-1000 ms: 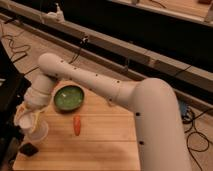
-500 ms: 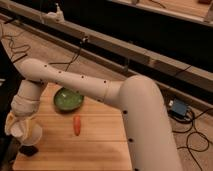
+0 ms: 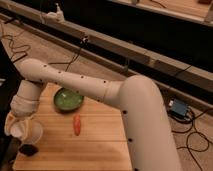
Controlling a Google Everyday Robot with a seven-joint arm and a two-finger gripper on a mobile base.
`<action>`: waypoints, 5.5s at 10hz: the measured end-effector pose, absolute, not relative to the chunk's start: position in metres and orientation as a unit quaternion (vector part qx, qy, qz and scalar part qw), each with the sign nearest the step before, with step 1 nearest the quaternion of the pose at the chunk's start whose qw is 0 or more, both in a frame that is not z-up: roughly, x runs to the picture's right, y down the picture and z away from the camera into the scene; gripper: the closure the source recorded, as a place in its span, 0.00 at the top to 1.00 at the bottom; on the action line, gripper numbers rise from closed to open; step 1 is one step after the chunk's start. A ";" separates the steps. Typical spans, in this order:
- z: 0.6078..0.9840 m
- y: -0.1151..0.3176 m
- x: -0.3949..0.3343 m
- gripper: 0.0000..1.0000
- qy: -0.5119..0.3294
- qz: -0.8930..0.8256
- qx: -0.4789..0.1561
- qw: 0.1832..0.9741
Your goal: Place the ceramic cup over the eraser
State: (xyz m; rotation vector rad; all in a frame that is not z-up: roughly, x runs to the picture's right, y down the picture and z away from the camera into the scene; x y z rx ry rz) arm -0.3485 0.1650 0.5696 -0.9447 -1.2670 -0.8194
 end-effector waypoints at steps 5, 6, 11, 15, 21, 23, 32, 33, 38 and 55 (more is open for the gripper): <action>0.579 0.158 -0.352 0.00 -0.561 -0.308 -0.442 0.628; 0.581 0.157 -0.352 0.00 -0.561 -0.300 -0.446 0.629; 0.582 0.166 -0.353 0.00 -0.579 -0.279 -0.452 0.619; 0.570 0.172 -0.369 0.00 -0.599 -0.297 -0.442 0.598; 0.557 0.185 -0.386 0.00 -0.614 -0.315 -0.442 0.574; 0.555 0.191 -0.387 0.00 -0.616 -0.314 -0.445 0.569; 0.592 0.225 -0.377 0.28 -0.622 -0.267 -0.479 0.558; 0.592 0.224 -0.376 0.31 -0.623 -0.267 -0.479 0.558; 0.592 0.224 -0.377 0.31 -0.622 -0.268 -0.480 0.557; 0.592 0.224 -0.377 0.80 -0.623 -0.268 -0.480 0.557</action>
